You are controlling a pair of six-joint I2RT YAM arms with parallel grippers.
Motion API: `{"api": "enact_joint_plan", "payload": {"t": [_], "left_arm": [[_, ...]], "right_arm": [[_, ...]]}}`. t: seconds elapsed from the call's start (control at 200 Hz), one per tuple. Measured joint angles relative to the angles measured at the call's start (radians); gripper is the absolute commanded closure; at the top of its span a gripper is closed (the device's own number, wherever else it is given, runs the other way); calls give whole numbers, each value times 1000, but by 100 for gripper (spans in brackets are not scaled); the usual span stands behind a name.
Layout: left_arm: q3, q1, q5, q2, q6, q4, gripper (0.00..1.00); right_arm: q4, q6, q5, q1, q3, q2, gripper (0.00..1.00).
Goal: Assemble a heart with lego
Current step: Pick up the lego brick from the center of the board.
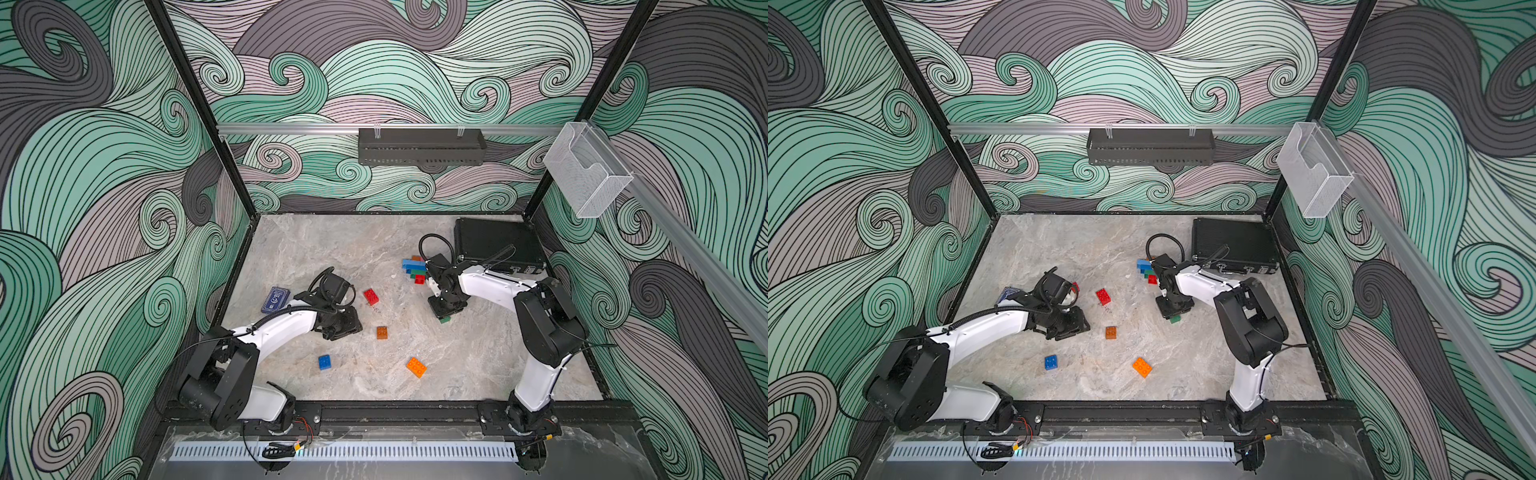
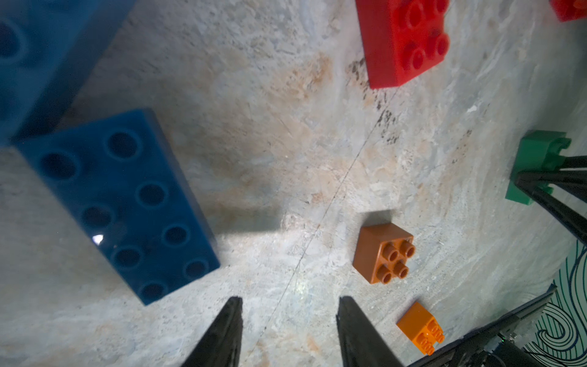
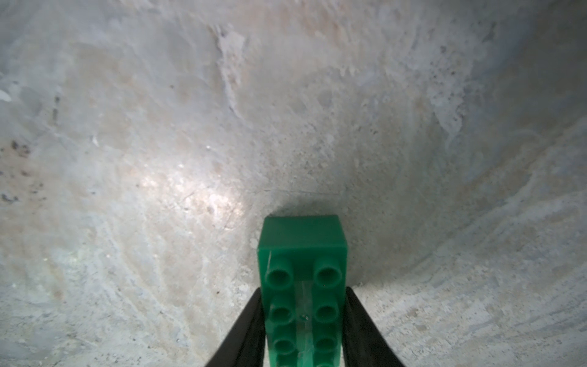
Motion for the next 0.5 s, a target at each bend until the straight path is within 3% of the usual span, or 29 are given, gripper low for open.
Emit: {"api": "enact_joint_plan", "payload": {"t": [0.32,0.5], "left_arm": [[-12,5,-1,-22,-3,-1,51],[-24,23,-1,-61,-5,-1,51]], "right_arm": [[-36,-22,-17,10,12,-69,67],[-41,-111,-93,77,40,-147,68]]}}
